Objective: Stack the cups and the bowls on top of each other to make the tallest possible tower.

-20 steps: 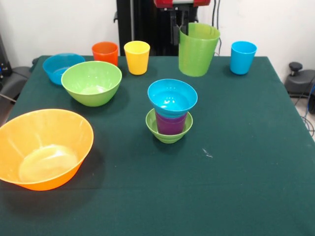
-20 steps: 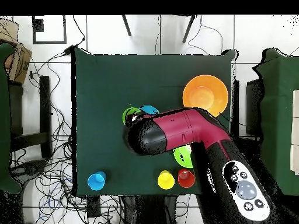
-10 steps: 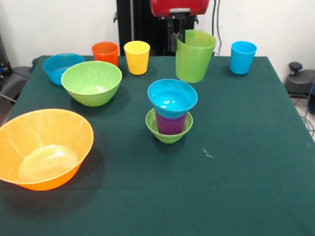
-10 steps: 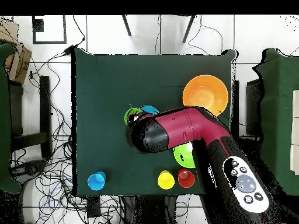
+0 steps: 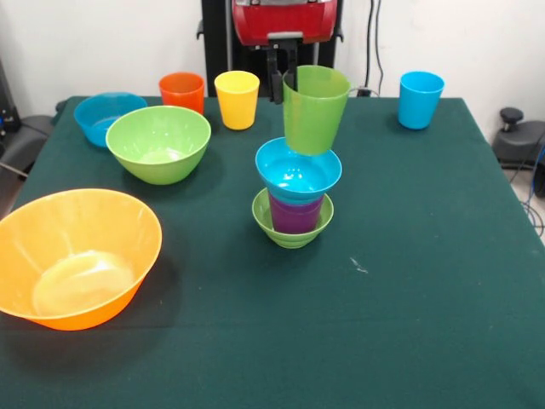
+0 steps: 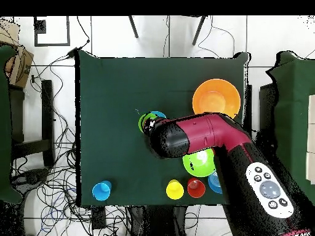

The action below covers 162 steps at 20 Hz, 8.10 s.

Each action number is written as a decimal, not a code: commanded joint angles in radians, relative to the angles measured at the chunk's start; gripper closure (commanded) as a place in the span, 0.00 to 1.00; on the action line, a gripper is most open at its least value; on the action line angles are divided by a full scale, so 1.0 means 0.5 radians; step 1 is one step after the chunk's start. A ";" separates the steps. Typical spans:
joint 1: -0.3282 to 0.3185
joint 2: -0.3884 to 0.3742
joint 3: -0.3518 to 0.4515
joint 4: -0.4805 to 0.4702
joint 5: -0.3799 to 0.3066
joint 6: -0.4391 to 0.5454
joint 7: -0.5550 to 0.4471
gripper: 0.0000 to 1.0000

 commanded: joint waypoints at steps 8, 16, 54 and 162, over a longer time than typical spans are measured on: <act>0.093 0.172 -0.063 -0.083 -0.201 -0.140 -0.098 1.00; 0.114 0.162 -0.095 -0.134 -0.201 -0.139 -0.090 1.00; 0.076 0.313 -0.125 -0.352 -0.386 -0.037 -0.294 1.00; 0.844 0.133 -0.434 -0.013 -0.173 -0.316 0.159 1.00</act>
